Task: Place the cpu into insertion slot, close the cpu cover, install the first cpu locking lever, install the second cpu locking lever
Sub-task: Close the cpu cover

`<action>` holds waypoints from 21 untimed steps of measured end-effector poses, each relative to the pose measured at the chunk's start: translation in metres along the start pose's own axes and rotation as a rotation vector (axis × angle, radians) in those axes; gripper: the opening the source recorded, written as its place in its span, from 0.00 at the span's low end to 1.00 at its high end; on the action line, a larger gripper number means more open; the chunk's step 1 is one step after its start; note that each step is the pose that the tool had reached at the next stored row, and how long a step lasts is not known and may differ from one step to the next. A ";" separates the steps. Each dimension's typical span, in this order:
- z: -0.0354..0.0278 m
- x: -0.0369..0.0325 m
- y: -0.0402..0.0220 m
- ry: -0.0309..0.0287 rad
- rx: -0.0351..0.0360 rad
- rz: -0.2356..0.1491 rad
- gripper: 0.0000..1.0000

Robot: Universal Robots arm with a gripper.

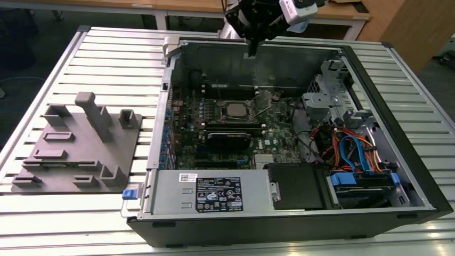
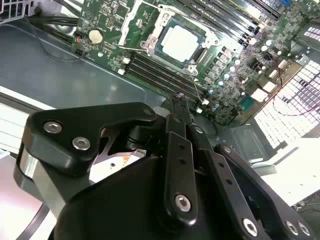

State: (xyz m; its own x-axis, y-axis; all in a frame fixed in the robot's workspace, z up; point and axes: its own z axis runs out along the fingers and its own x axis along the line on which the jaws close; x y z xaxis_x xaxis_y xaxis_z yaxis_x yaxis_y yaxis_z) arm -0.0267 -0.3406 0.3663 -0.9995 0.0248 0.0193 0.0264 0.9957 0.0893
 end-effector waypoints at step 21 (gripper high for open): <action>0.0166 -0.0093 -0.0028 -0.0005 0.0085 0.000 0.10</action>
State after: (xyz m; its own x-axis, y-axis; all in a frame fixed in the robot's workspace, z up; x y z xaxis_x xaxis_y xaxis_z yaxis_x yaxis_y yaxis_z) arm -0.0178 -0.3422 0.3493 -0.9995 0.0250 0.0188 0.0264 0.9964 0.0808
